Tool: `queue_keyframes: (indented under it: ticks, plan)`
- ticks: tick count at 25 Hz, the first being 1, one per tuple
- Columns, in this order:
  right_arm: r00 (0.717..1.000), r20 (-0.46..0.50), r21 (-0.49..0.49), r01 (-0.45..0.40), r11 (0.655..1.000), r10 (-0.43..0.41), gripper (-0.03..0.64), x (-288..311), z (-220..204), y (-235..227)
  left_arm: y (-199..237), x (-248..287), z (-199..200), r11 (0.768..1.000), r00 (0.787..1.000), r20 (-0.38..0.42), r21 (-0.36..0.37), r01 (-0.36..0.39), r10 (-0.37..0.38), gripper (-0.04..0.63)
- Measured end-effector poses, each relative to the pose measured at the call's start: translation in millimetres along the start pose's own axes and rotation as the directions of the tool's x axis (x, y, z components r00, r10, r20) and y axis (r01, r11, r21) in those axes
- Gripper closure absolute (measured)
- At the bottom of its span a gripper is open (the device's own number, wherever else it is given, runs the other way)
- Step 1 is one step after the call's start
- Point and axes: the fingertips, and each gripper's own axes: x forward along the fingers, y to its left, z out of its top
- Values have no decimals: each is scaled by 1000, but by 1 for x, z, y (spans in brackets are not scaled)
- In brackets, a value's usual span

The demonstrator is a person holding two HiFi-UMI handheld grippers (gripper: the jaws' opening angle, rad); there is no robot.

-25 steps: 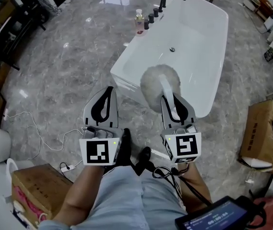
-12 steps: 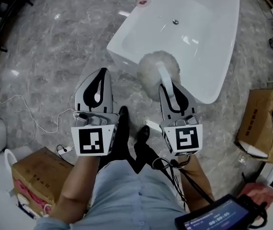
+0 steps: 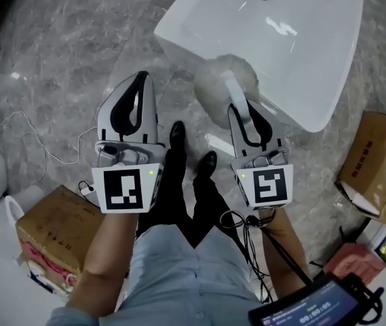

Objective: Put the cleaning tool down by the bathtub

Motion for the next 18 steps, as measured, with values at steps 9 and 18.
queue_keyframes:
  ticks: [9,18]
  plan:
    - [999,12,-15,-45,999,46,514,53,-42,13,11,28,-60,999,999,-31,-28,28,-29,581]
    - [996,-43,-31,-83,996,81,514,104,-99,15,24,54,-128,998,997,-63,-49,49,-52,581]
